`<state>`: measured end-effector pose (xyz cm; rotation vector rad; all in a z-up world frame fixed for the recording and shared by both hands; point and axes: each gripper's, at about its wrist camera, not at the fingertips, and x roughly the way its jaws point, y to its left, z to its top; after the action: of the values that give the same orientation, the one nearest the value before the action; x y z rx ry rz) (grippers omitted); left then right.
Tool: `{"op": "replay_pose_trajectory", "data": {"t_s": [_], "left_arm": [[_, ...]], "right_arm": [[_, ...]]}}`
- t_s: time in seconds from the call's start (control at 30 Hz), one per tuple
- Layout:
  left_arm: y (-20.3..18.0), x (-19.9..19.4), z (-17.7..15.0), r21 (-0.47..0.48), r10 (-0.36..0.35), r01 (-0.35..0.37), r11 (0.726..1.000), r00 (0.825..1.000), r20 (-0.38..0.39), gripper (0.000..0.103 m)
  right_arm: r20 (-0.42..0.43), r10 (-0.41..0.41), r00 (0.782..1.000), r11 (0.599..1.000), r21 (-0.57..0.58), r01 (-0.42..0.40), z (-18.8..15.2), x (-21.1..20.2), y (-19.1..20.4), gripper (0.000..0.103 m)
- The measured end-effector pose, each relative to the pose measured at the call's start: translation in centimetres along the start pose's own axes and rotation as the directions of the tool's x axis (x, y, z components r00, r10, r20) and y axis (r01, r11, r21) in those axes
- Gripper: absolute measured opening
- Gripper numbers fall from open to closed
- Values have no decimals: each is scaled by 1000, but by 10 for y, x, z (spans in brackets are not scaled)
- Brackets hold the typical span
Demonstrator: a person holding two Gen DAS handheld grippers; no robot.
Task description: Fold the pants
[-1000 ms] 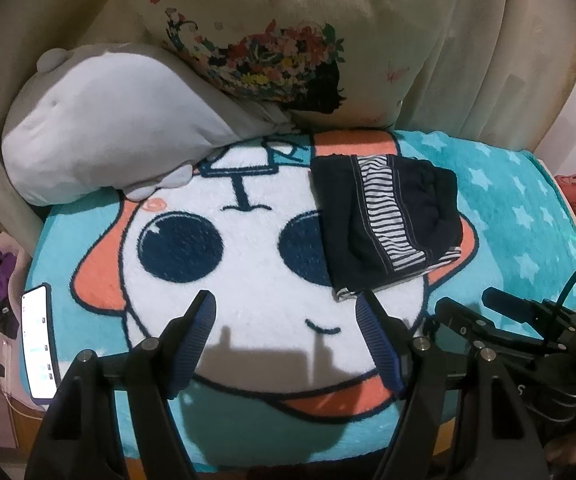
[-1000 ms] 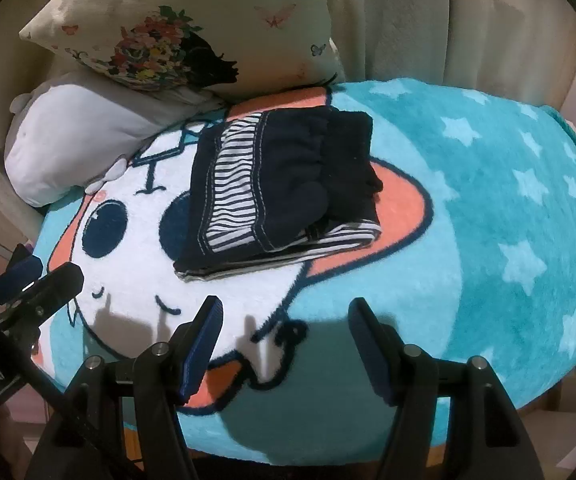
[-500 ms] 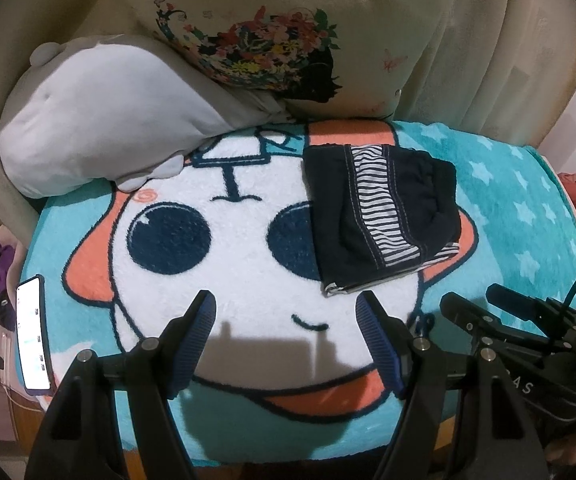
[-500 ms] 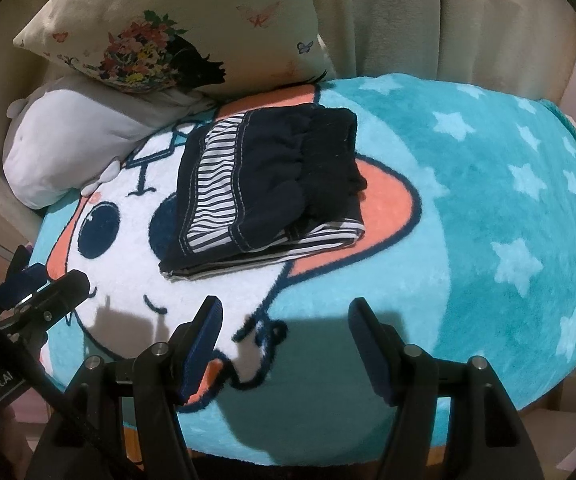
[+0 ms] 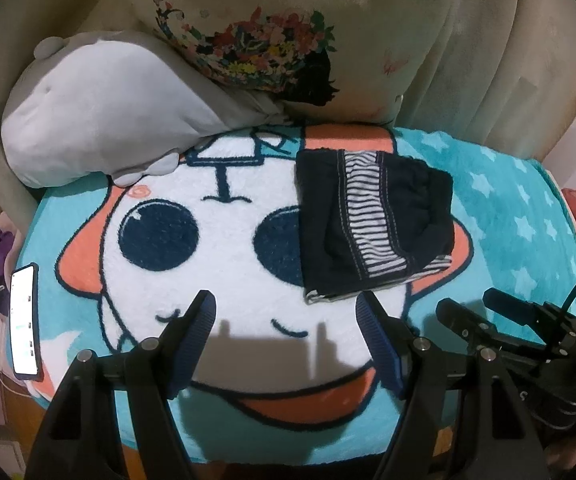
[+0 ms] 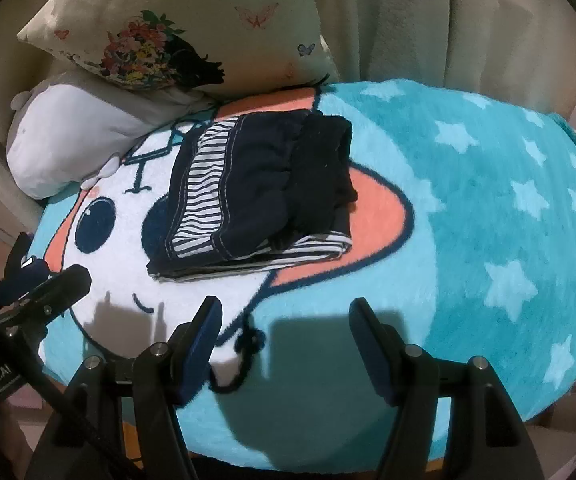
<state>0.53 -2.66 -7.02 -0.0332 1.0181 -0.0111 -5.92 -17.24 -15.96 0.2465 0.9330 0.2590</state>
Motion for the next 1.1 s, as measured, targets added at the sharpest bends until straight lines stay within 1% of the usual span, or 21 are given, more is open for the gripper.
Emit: {"op": "replay_pose_trajectory", "data": {"t_s": [0.23, 0.37, 0.5, 0.57, 0.6, 0.63, 0.7, 0.9, 0.97, 1.03, 1.1], "left_arm": [[-7, -13, 3, -45, 31, -27, 999, 997, 73, 72], [-11, -22, 5, -67, 68, -61, 996, 990, 120, 72], [-12, -29, 6, -95, 96, -82, 992, 984, 150, 72], [-12, -34, 6, -115, 122, -104, 988, 978, 172, 72], [-12, -36, 6, -123, 135, -114, 986, 974, 183, 75], [-12, -38, 6, -132, 151, -127, 983, 969, 195, 81], [-13, -41, 7, -139, 168, -140, 980, 963, 209, 83], [-24, -37, 7, -115, 175, -155, 981, 966, 191, 84], [-25, -35, 8, -116, 169, -150, 982, 968, 184, 84], [-21, -28, 9, -135, 149, -128, 983, 977, 154, 84], [-9, -16, 11, -185, 101, -82, 979, 990, 101, 84]], "right_arm": [[6, 14, 1000, 999, -41, -13, 7, -1, -7, 71], [12, 27, 1000, 997, -68, -26, 11, -3, -8, 71], [21, 39, 999, 995, -97, -36, 14, -5, -7, 71], [24, 44, 999, 993, -108, -41, 15, -5, -7, 71], [24, 47, 999, 993, -112, -44, 15, -5, -8, 71], [23, 51, 998, 992, -114, -48, 15, -5, -9, 71], [23, 56, 998, 992, -114, -53, 16, -5, -11, 71], [28, 70, 997, 992, -104, -67, 17, -5, -18, 72], [27, 73, 997, 992, -101, -70, 18, -4, -20, 72], [25, 77, 997, 993, -91, -75, 19, -3, -24, 72], [25, 83, 996, 995, -64, -82, 22, -1, -33, 72]]}}
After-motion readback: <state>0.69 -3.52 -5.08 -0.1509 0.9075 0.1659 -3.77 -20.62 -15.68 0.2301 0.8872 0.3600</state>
